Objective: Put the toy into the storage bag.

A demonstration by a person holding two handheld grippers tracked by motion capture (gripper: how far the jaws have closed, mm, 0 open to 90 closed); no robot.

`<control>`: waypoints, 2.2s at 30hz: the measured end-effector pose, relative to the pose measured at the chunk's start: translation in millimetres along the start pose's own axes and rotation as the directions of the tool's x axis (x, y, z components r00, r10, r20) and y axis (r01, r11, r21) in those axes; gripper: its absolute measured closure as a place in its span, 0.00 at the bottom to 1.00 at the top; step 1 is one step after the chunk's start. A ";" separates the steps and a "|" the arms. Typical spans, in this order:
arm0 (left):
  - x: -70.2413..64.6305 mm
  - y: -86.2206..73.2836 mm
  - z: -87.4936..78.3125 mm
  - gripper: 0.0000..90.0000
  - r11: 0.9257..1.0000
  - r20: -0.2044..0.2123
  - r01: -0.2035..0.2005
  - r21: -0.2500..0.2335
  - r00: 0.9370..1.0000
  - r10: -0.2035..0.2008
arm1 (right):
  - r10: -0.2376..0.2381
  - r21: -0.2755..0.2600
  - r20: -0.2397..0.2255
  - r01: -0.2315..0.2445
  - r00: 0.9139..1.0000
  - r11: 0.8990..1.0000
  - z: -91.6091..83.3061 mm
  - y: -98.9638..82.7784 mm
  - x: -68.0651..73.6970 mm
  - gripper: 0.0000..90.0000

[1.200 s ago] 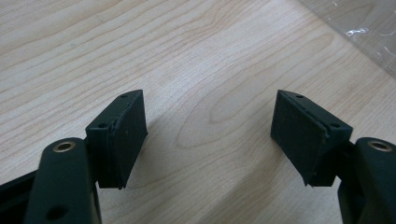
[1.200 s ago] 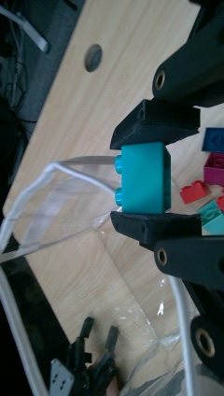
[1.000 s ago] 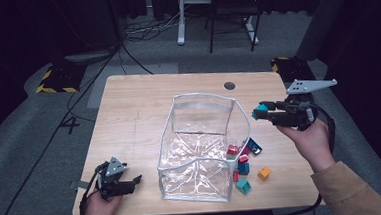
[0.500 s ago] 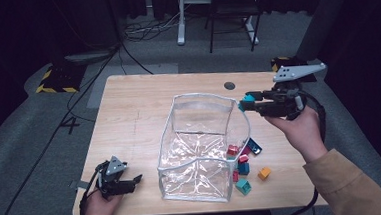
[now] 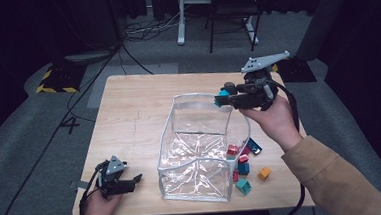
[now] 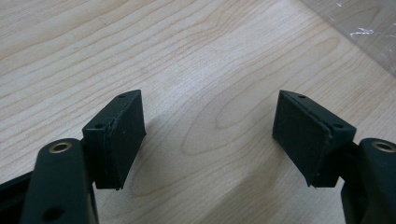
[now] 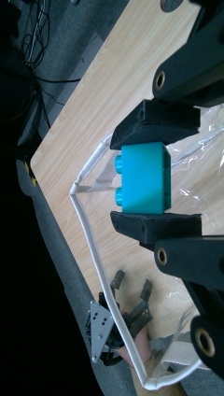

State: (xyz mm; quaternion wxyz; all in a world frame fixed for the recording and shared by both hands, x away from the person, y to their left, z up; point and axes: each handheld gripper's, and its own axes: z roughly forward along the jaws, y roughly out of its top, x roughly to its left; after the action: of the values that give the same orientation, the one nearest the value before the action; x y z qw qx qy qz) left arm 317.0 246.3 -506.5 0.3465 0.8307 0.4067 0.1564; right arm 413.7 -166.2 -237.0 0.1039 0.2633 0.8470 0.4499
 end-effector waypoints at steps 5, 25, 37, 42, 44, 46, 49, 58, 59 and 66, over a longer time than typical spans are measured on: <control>-0.1 0.0 0.1 0.29 1.000 0.001 0.002 0.001 1.000 -0.002 | -0.010 0.008 -0.002 0.010 1.000 1.000 12.4 7.0 2.0 0.66; -0.1 0.0 0.1 0.28 1.000 0.001 0.002 0.001 1.000 -0.002 | -0.019 0.127 -0.042 0.024 0.999 0.992 87.3 3.5 15.7 0.65; 0.1 -0.1 -0.1 0.28 1.000 0.001 -0.001 0.000 1.000 0.001 | -0.008 0.273 -0.063 0.025 0.998 0.962 120.5 -4.8 18.7 0.65; 0.1 -0.1 -0.1 0.28 1.000 0.002 -0.002 0.001 1.000 0.002 | 0.009 0.379 -0.085 0.024 0.996 0.925 133.3 -8.4 19.6 0.65; 0.1 -0.1 -0.1 0.28 1.000 0.002 -0.002 0.000 1.000 0.002 | 0.005 0.411 -0.098 0.036 0.995 0.911 137.8 -10.1 20.9 0.65; 0.1 -0.1 -0.1 0.28 1.000 0.002 -0.002 0.000 1.000 0.002 | 0.002 0.455 -0.108 0.048 0.994 0.889 143.2 -11.9 23.0 0.65; 0.1 -0.1 -0.1 0.28 1.000 0.002 -0.001 0.001 1.000 0.001 | 0.009 0.498 -0.116 0.050 0.993 0.866 148.2 -13.2 24.9 0.65; 0.0 -0.2 -0.1 0.28 1.000 0.002 -0.002 0.000 1.000 0.002 | 0.011 0.467 -0.131 0.052 0.991 0.883 141.9 -8.8 28.0 0.46; 0.0 -0.2 -0.1 0.28 1.000 0.002 -0.002 0.000 1.000 0.002 | 0.011 0.467 -0.131 0.052 0.991 0.883 141.9 -8.8 28.0 0.46; -0.3 -0.5 -0.6 0.28 1.000 0.004 -0.001 0.004 1.000 0.001 | 0.012 0.350 -0.120 0.030 0.993 0.936 107.0 1.1 24.6 0.46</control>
State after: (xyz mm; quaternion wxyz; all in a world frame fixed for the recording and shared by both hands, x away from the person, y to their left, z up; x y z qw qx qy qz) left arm 316.2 246.6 -506.4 0.3457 0.8318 0.4060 0.1541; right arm 437.6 -76.7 -295.9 0.0063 0.2463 0.9196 0.3061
